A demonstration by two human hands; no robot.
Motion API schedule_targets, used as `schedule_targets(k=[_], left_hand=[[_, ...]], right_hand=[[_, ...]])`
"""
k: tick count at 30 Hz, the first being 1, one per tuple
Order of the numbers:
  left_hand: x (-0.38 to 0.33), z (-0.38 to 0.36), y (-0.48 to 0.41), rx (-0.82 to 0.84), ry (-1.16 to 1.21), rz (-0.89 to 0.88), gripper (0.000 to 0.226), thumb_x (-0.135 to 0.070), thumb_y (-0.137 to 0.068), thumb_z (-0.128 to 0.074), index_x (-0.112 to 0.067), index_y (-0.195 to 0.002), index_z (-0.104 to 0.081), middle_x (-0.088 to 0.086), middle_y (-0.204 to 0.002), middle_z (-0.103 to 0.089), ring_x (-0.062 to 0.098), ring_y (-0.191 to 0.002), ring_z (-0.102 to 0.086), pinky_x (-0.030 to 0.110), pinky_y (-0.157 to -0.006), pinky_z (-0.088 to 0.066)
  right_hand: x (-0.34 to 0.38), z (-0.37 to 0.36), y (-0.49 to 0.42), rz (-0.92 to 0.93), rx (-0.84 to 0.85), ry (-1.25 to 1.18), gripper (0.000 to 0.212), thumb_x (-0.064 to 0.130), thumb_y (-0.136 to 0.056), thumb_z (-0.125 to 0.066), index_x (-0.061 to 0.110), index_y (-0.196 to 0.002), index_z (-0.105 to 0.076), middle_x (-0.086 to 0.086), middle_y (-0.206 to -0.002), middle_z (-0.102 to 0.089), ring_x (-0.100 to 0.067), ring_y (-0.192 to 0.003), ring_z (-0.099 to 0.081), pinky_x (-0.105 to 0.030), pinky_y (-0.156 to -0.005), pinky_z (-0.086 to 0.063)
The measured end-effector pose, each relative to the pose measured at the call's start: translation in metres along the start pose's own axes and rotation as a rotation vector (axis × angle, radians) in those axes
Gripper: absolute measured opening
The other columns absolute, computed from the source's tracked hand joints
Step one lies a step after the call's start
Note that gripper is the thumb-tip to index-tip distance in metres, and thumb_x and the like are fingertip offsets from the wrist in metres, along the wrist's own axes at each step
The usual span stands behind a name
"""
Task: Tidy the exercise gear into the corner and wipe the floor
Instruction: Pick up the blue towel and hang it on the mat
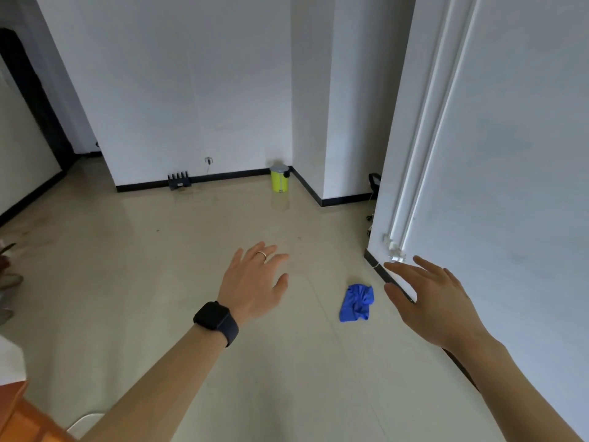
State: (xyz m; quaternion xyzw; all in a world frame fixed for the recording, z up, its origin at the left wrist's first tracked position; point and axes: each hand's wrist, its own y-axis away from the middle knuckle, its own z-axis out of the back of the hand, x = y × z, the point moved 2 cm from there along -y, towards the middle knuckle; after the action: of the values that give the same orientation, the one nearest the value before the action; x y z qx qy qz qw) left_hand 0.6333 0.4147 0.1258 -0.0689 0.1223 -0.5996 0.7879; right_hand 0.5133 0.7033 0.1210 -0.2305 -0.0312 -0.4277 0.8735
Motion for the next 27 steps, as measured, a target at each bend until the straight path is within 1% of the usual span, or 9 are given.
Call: schedule_targets(k=[3, 6, 8, 11, 15, 17, 23, 25, 27], left_hand=[[0.034, -0.029, -0.053, 0.016, 0.019, 0.033, 0.048, -0.047, -0.1, -0.036, -0.036, -0.146, -0.042, -0.004, -0.158, -0.037, 0.015, -0.15, -0.019, 0.041, -0.121, -0.014], [0.064, -0.053, -0.102, 0.045, 0.028, 0.043, 0.059, -0.054, -0.092, -0.023, -0.037, -0.145, -0.045, -0.006, -0.157, -0.038, 0.014, -0.15, -0.021, 0.041, -0.121, -0.016], [0.084, -0.072, -0.134, 0.074, 0.036, 0.051, 0.053, -0.052, -0.096, -0.027, -0.038, -0.144, -0.045, -0.009, -0.156, -0.038, 0.012, -0.15, -0.019, 0.04, -0.122, -0.014], [0.111, -0.112, -0.184, 0.122, 0.069, 0.054, 0.04, -0.046, -0.101, -0.039, -0.041, -0.139, -0.05, -0.011, -0.153, -0.042, 0.011, -0.149, -0.019, 0.04, -0.123, -0.014], [0.149, -0.179, -0.257, 0.216, 0.086, 0.027, 0.04, -0.047, -0.1, -0.039, -0.041, -0.136, -0.054, -0.011, -0.149, -0.048, 0.012, -0.149, -0.023, 0.041, -0.121, -0.018], [0.163, -0.21, -0.295, 0.268, 0.106, 0.013, 0.039, -0.045, -0.1, -0.042, -0.04, -0.136, -0.055, -0.01, -0.149, -0.049, 0.013, -0.148, -0.024, 0.041, -0.121, -0.018], [0.195, -0.286, -0.426, 0.394, 0.116, -0.132, 0.033, -0.041, -0.1, -0.044, -0.041, -0.128, -0.061, -0.012, -0.145, -0.052, 0.015, -0.148, -0.027, 0.043, -0.119, -0.021], [0.2, -0.314, -0.473, 0.457, 0.073, -0.191, 0.032, -0.04, -0.099, -0.045, -0.039, -0.125, -0.063, -0.011, -0.142, -0.056, 0.019, -0.145, -0.032, 0.045, -0.115, -0.027], [0.196, -0.343, -0.513, 0.498, 0.054, -0.24, 0.03, -0.039, -0.097, -0.047, -0.038, -0.122, -0.065, -0.012, -0.137, -0.06, 0.021, -0.142, -0.037, 0.046, -0.111, -0.031]], right_hand=[[-0.01, -0.038, -0.062, -0.018, 0.036, -0.041, 0.042, 0.045, -0.096, -0.053, 0.036, -0.137, -0.057, 0.011, -0.137, -0.061, -0.019, -0.144, -0.037, -0.045, -0.117, -0.029], [-0.014, -0.075, -0.119, -0.051, 0.09, -0.083, 0.041, 0.046, -0.097, -0.05, 0.038, -0.138, -0.055, 0.014, -0.137, -0.06, -0.016, -0.145, -0.034, -0.044, -0.119, -0.027], [-0.017, -0.099, -0.153, -0.073, 0.144, -0.101, 0.042, 0.047, -0.098, -0.048, 0.04, -0.139, -0.052, 0.017, -0.139, -0.057, -0.014, -0.146, -0.031, -0.042, -0.12, -0.024], [-0.031, -0.138, -0.199, -0.137, 0.196, -0.118, 0.043, 0.047, -0.098, -0.05, 0.041, -0.141, -0.05, 0.014, -0.14, -0.057, -0.014, -0.145, -0.034, -0.04, -0.119, -0.027], [-0.054, -0.198, -0.244, -0.233, 0.248, -0.091, 0.046, 0.045, -0.097, -0.052, 0.037, -0.142, -0.051, 0.008, -0.14, -0.059, -0.016, -0.142, -0.039, -0.04, -0.117, -0.03], [-0.067, -0.229, -0.262, -0.292, 0.301, -0.07, 0.046, 0.047, -0.098, -0.051, 0.037, -0.143, -0.05, 0.009, -0.14, -0.058, -0.015, -0.143, -0.037, -0.037, -0.117, -0.03], [-0.093, -0.306, -0.301, -0.537, 0.462, -0.043, 0.047, 0.054, -0.099, -0.041, 0.045, -0.146, -0.04, 0.014, -0.144, -0.053, -0.011, -0.146, -0.031, -0.035, -0.118, -0.028], [-0.107, -0.324, -0.319, -0.614, 0.487, -0.046, 0.047, 0.052, -0.1, -0.041, 0.045, -0.146, -0.04, 0.013, -0.144, -0.054, -0.013, -0.145, -0.033, -0.034, -0.116, -0.029], [-0.119, -0.341, -0.333, -0.691, 0.493, -0.042, 0.046, 0.05, -0.1, -0.042, 0.043, -0.146, -0.041, 0.01, -0.139, -0.058, -0.016, -0.14, -0.04, -0.034, -0.112, -0.032]])
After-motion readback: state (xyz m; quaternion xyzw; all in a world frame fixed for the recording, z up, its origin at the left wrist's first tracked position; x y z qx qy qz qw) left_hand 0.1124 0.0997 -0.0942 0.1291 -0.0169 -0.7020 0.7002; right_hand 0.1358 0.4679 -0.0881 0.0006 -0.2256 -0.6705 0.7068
